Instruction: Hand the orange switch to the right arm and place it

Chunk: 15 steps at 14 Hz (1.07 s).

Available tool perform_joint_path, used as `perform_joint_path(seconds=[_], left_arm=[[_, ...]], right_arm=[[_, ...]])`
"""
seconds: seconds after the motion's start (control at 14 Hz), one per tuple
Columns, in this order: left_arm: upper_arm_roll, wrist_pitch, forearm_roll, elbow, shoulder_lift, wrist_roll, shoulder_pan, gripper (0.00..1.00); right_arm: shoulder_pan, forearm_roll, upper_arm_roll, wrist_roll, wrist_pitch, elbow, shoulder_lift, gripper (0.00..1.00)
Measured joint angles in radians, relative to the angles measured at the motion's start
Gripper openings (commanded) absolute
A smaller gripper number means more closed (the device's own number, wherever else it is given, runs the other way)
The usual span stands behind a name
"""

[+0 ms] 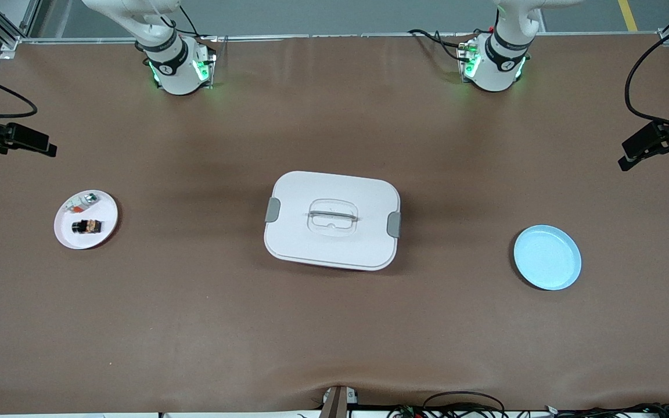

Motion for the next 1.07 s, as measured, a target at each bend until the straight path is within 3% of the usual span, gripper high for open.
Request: perform_joint_path(seconds=[1.07], left_arm=[[-0.002,0.0,0.0,0.0,0.0,0.0,-0.004,1.0]], right_arm=[[0.025,-0.013,0.002,0.001,0.056,0.039,-0.005,1.0]])
